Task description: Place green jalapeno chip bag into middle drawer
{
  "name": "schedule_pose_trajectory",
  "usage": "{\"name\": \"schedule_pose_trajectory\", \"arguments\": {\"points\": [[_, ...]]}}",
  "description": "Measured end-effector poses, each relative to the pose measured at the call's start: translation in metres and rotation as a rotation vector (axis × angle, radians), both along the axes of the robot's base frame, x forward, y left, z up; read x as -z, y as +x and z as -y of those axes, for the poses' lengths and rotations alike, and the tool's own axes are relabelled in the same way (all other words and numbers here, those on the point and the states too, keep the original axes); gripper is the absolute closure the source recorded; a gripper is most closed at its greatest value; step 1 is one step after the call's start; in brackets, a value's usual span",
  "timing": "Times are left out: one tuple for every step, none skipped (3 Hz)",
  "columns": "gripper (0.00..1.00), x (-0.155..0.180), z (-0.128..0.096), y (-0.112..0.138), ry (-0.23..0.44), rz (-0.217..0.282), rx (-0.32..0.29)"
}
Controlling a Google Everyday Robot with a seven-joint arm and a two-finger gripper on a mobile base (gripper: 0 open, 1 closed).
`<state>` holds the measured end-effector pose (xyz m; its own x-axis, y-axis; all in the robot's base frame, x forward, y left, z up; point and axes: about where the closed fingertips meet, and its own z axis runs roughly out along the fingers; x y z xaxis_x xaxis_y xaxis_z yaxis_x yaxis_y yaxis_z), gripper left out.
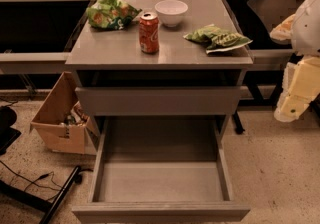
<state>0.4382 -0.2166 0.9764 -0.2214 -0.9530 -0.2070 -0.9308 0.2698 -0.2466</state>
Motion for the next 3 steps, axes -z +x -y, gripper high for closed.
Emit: {"name": "schedule_pose_trajectory", "arguments": {"points": [[0.00,-0.003,0.000,0.000,0.003,0.017,0.006],[0.00,-0.008,-0.002,0.019,0.045,0.084,0.007],[0.00,-0.026,0.000,0.087,0.229,0.227,0.055]]}}
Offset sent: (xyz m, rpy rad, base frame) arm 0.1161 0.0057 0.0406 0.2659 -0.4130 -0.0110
